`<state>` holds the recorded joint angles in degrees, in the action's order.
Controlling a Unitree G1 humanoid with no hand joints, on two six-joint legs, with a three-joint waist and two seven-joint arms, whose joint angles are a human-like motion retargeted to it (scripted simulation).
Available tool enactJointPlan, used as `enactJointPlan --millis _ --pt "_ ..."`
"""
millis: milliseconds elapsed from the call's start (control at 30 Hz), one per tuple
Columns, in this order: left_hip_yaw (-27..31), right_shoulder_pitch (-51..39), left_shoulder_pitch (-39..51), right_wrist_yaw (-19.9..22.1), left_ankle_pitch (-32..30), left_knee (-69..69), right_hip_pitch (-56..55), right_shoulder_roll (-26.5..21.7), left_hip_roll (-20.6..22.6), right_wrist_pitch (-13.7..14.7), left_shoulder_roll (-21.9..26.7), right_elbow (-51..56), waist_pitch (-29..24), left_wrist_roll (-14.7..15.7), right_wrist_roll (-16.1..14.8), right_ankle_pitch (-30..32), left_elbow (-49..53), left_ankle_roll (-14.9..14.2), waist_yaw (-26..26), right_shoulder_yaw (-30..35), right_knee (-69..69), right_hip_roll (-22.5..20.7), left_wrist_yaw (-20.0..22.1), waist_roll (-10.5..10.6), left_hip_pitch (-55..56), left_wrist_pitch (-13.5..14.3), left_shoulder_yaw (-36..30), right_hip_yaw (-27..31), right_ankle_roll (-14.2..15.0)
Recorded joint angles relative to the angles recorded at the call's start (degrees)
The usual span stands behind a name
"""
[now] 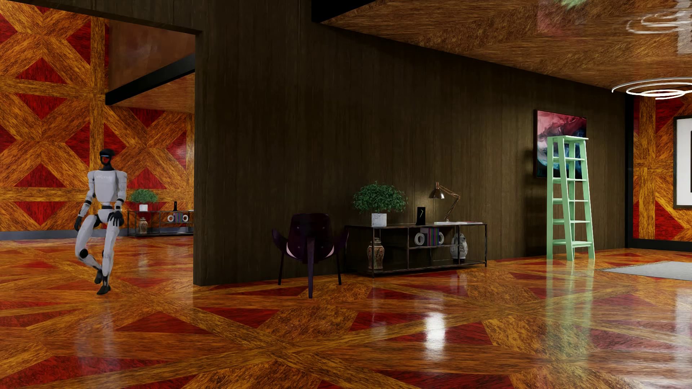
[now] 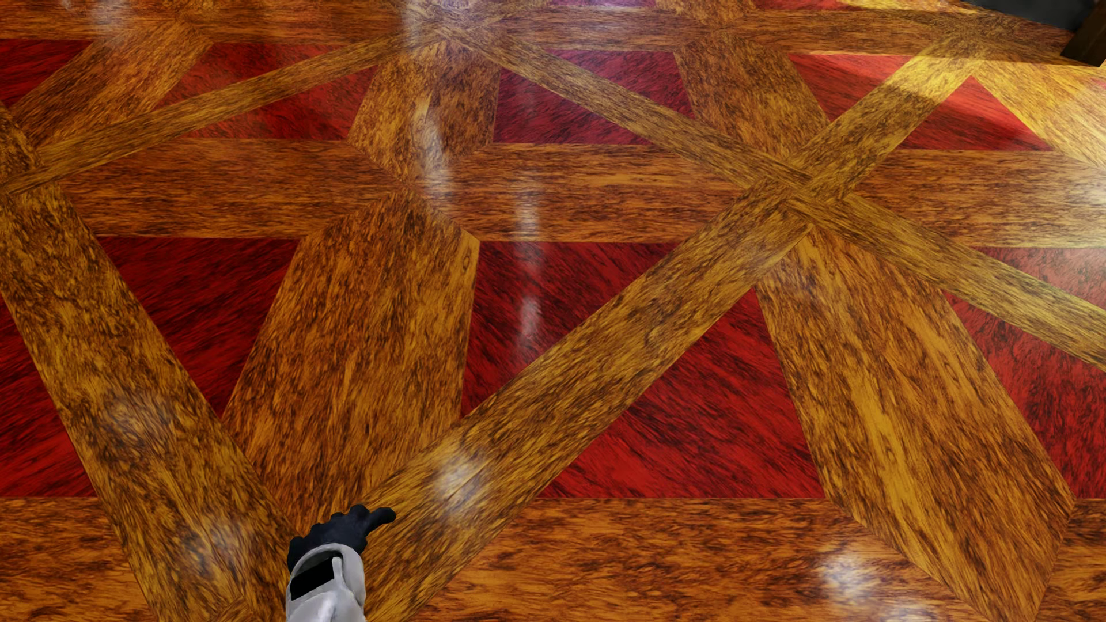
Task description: Approach the light green shelves
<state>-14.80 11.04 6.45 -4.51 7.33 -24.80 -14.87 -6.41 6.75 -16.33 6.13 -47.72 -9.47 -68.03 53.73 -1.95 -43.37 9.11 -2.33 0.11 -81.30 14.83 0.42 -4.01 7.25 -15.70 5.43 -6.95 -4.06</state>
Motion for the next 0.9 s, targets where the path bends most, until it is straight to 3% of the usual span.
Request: enactJointPlan --millis 67,133,233,267,300,333,367,400,433,467,500,533,567,600,633,700,733,767,800,867,900 --pt "4.38 7.44 6.11 -0.37 2.42 4.16 -8.12 0.79 2.21 -0.62 -0.62 0.97 0.47 -1.53 -1.24 -0.39 3.97 -0.70 2.33 -3.87 7.48 0.59 0.51 -0.45 -7.31 6.49 -6.77 0.58 -0.87" --pt "7.71 14.77 9.48 0.53 5.13 7.42 -12.66 1.68 3.60 0.87 -2.89 3.08 1.02 3.72 -3.21 0.31 11.49 -1.65 3.89 -7.19 25.17 0.37 1.42 -0.87 -13.78 8.47 -8.59 -0.49 0.40" --pt "10.57 21.20 10.66 0.41 9.44 10.62 -11.22 3.63 4.47 0.16 -6.95 4.91 1.62 20.85 -4.02 1.72 25.35 -2.71 4.88 -10.68 68.06 -6.06 1.38 -1.25 -21.15 8.23 -7.74 4.23 5.25" --pt "10.41 22.06 10.57 -0.09 10.66 9.99 -11.95 4.00 4.42 -0.35 -8.16 4.86 1.41 27.93 -3.38 -1.14 29.42 -2.59 4.82 -11.31 72.87 -7.79 1.29 -1.27 -23.26 6.93 -7.00 4.52 7.73" --pt "9.30 21.74 10.10 -1.55 11.08 8.92 -12.45 3.90 4.05 -0.54 -8.20 4.35 1.18 34.44 -2.54 0.20 32.89 -2.55 4.65 -11.42 72.09 -9.18 1.17 -1.29 -25.25 5.42 -6.12 1.02 10.02" --pt "7.99 20.95 9.65 -1.90 11.15 7.38 -13.60 3.41 3.43 -0.59 -7.27 4.21 1.03 38.51 -1.20 1.63 35.32 -2.78 4.85 -11.44 65.88 -10.52 1.31 -1.08 -27.22 4.44 -5.67 -0.25 7.79" --pt "7.21 20.26 9.29 -1.12 9.07 5.19 -14.00 3.53 2.75 -0.54 -6.02 5.06 1.10 39.50 -0.69 0.72 36.28 -3.60 5.31 -12.48 59.60 -11.90 1.36 -0.70 -29.32 3.36 -5.92 0.29 6.06" --pt "6.89 19.92 9.17 0.26 5.92 1.78 -13.26 4.69 1.46 -0.23 -4.04 6.63 1.29 36.17 -1.49 4.67 36.09 -5.05 5.87 -14.43 56.00 -12.74 1.57 -0.19 -30.33 2.25 -7.10 0.69 3.15" --pt "6.53 19.77 9.27 2.43 0.32 -4.13 -12.62 6.69 -0.47 0.04 -0.19 8.86 1.35 24.28 -3.24 5.66 34.23 -5.52 6.31 -16.76 51.94 -12.42 0.66 0.60 -29.64 0.98 -10.47 -1.12 -1.12" --pt "5.82 19.00 8.95 4.80 -4.95 -13.88 -12.64 8.39 -2.57 0.61 2.69 10.38 1.18 9.74 -5.83 1.60 32.05 -7.27 6.64 -18.66 46.68 -12.08 -0.22 1.61 -26.82 0.47 -13.47 -2.70 -2.15" --pt "4.31 17.16 7.97 6.23 -10.09 -26.16 -11.71 9.56 -6.36 0.32 5.41 10.36 0.96 -6.93 -7.74 -2.42 28.78 -13.89 6.78 -19.48 43.39 -12.01 -3.05 2.69 -22.08 0.05 -16.57 -4.09 -1.94" --pt "4.53 14.34 6.46 6.67 -15.29 -37.53 -9.81 9.52 -9.75 -0.93 6.15 9.01 0.73 -20.17 -7.30 -5.79 25.50 -14.80 6.51 -18.53 41.83 -12.15 -5.99 3.94 -16.22 0.99 -18.65 -5.34 -1.68" --pt "4.60 10.67 3.70 5.99 -13.65 -46.09 -7.21 8.55 -13.15 -2.65 4.65 6.79 0.56 -25.81 -5.63 -8.24 22.56 -12.01 5.97 -16.64 41.70 -12.58 -7.46 5.20 -10.09 2.23 -17.77 -6.10 -1.17" --pt "4.94 6.50 0.06 4.33 -9.73 -51.75 -4.40 7.29 -15.25 -4.20 1.67 4.56 0.45 -24.40 -3.47 -10.01 19.61 -11.48 5.11 -14.36 42.55 -13.03 -8.50 6.29 -3.93 1.84 -13.92 -6.18 -0.55" --pt "4.78 2.20 -3.72 2.46 -8.26 -54.29 -1.37 6.16 -17.04 -4.45 -1.99 3.16 0.36 -17.42 -1.38 -11.27 16.30 -10.22 3.98 -11.58 44.20 -13.52 -8.24 7.14 1.76 0.24 -8.03 -5.81 0.05" --pt "3.81 -6.02 -10.44 0.77 -7.74 -51.54 4.67 5.06 -19.53 -1.73 -6.07 3.24 0.34 -1.67 0.36 -13.19 7.57 -8.78 1.40 -6.41 48.49 -14.90 -8.28 8.14 12.03 -5.56 3.68 -4.42 1.14" --pt "2.46 -10.14 -13.68 1.24 -6.62 -46.34 7.37 4.57 -20.98 0.22 -6.56 3.92 0.37 2.91 0.96 -14.32 3.45 -7.90 0.26 -3.66 50.50 -15.54 -8.57 8.40 16.04 -8.87 7.06 -3.49 1.66" --pt "0.37 -14.10 -17.53 1.92 -6.40 -38.55 9.82 3.96 -22.62 2.03 -5.85 5.13 0.39 3.12 1.16 -15.52 -0.39 -7.19 -0.66 -1.00 52.23 -16.02 -9.23 8.56 19.10 -10.82 6.87 -2.57 2.22" --pt "-2.94 -17.83 -21.90 3.92 -6.44 -28.15 12.14 3.51 -24.30 4.22 -4.52 6.83 0.40 -0.21 0.65 -16.66 -3.27 -6.56 -1.32 1.21 53.79 -16.62 -9.90 8.73 20.69 -11.44 3.62 -1.89 2.77" --pt "-8.23 -23.52 -30.86 10.15 -9.54 -0.06 17.47 2.33 -22.93 7.89 -2.53 10.21 0.37 -8.37 -1.39 -18.75 -5.36 -9.35 -2.01 3.95 57.88 -17.63 -11.18 9.06 20.38 -7.40 -4.04 -1.35 4.02" --pt "-5.49 -24.91 -34.53 12.36 -8.10 11.54 20.55 1.79 -19.98 8.86 -2.30 12.04 0.29 -10.30 -2.49 -19.64 -5.43 -11.99 -2.32 4.51 60.06 -17.96 -12.09 9.01 21.03 -4.37 -5.07 -1.70 4.80"
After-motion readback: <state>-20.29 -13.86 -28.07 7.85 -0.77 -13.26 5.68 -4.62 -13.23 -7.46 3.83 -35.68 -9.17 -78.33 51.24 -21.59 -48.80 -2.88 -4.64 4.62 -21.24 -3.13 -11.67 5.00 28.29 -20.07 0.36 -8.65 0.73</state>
